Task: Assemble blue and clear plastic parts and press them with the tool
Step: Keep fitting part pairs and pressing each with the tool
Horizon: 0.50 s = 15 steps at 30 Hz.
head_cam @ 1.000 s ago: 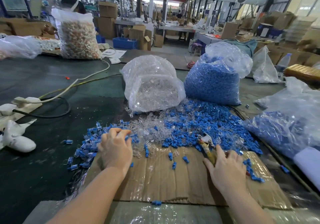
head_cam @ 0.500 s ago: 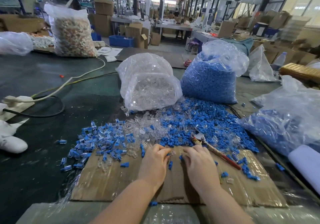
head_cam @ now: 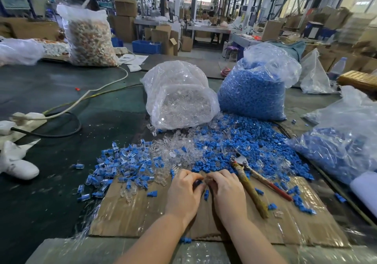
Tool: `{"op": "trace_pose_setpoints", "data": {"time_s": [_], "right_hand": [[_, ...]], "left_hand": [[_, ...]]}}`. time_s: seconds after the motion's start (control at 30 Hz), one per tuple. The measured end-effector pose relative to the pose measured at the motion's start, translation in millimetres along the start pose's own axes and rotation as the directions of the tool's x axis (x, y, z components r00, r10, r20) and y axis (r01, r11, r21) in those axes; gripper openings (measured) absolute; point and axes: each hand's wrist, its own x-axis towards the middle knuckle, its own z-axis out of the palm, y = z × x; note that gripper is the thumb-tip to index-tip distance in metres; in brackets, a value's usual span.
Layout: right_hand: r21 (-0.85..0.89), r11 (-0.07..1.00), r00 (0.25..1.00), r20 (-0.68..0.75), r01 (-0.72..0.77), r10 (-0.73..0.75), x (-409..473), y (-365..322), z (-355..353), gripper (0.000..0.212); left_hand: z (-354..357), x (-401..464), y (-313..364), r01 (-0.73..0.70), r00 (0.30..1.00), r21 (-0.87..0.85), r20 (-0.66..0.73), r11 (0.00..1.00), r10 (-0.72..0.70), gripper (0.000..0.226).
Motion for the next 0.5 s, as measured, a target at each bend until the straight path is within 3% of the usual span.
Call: {"op": "trace_pose_setpoints", "data": {"time_s": [0.23, 0.4, 0.5], "right_hand": [[0.091, 0.995, 0.999, -0.024, 0.048, -0.046, -4.7, -3.4, -2.1, 0.017], [0.05, 0.996, 0.985, -0.15, -0.075, 0.081, -10.9, -5.3, -5.3, 0.027], [0.005, 0.989, 0.985, -0.088, -0.147, 0.147, -11.2, -3.9, -4.6, 0.02]], "left_hand": [[-1.1, 2.5, 1.7, 0.083, 0.996, -0.079, 0.013, 0.993, -0.083, 0.011], [-3.5, 2.3, 1.5, 0.126, 0.991, -0.145, -0.019, 0.981, -0.13, 0.011], [-5.0, 0.7, 0.2, 0.138, 0.989, -0.173, -0.023, 0.975, -0.144, 0.015]]}}
